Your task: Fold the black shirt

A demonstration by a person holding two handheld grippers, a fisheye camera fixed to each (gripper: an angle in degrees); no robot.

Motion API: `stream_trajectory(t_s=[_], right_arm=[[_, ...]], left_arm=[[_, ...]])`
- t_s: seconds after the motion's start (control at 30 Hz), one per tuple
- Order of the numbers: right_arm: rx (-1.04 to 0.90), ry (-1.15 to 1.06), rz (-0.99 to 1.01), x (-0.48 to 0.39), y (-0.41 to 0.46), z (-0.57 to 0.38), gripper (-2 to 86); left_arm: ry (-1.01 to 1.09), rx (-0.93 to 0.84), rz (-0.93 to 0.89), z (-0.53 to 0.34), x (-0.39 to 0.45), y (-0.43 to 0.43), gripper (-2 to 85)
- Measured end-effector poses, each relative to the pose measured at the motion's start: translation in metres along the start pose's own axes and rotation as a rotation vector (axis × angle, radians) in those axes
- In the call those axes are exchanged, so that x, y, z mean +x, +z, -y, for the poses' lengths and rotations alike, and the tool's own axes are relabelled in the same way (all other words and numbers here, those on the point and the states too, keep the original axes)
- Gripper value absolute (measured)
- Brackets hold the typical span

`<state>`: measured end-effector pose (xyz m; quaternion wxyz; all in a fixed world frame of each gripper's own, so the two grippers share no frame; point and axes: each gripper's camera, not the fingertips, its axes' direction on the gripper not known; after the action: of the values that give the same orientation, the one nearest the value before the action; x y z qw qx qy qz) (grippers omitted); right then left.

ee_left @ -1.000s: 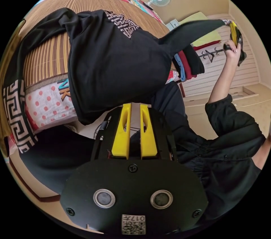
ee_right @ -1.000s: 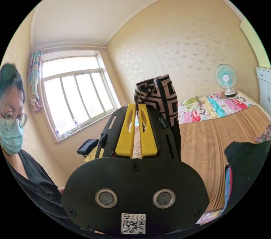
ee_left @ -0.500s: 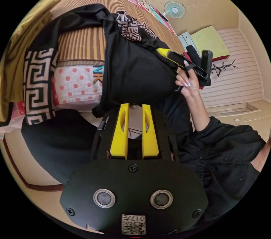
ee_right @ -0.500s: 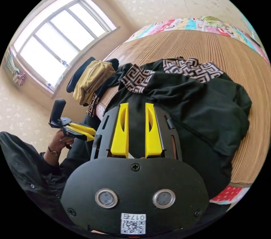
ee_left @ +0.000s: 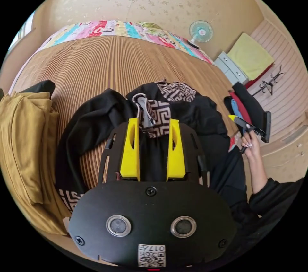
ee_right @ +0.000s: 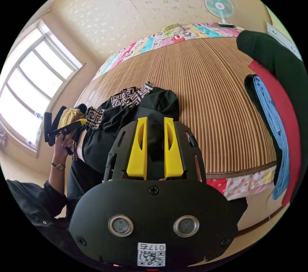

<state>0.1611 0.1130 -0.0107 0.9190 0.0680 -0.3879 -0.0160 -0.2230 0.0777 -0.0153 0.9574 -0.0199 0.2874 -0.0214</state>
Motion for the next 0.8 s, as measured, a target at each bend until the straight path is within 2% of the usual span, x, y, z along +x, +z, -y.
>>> stream_trajectory(t_s=[0.1,0.2,0.33,0.4,0.63,0.8], right_arm=[[-0.023,0.076,0.028,0.026,0.014,0.022,8.7],[-0.048,0.132,0.071,0.055,0.031,0.051,8.9],[-0.160,0.075,0.088,0.066,0.060,0.086,7.1],[-0.129,0.033,0.001,0.065,0.061,0.100,3.8],[-0.110,0.052,-0.069,0.094,0.069,0.146,1.3],[-0.110,0.043,-0.059,0.110,0.074,0.167,1.1]], left_arm=[[-0.037,-0.047,-0.007,0.000,-0.011,0.012,5.8],[-0.086,0.016,-0.125,-0.006,-0.028,-0.008,3.5],[-0.085,0.110,-0.257,-0.015,-0.040,-0.038,2.8],[-0.088,0.130,-0.312,-0.021,-0.047,-0.048,2.7],[-0.095,0.109,-0.334,-0.032,-0.064,-0.039,2.5],[-0.128,0.041,-0.273,-0.038,-0.073,-0.020,3.3]])
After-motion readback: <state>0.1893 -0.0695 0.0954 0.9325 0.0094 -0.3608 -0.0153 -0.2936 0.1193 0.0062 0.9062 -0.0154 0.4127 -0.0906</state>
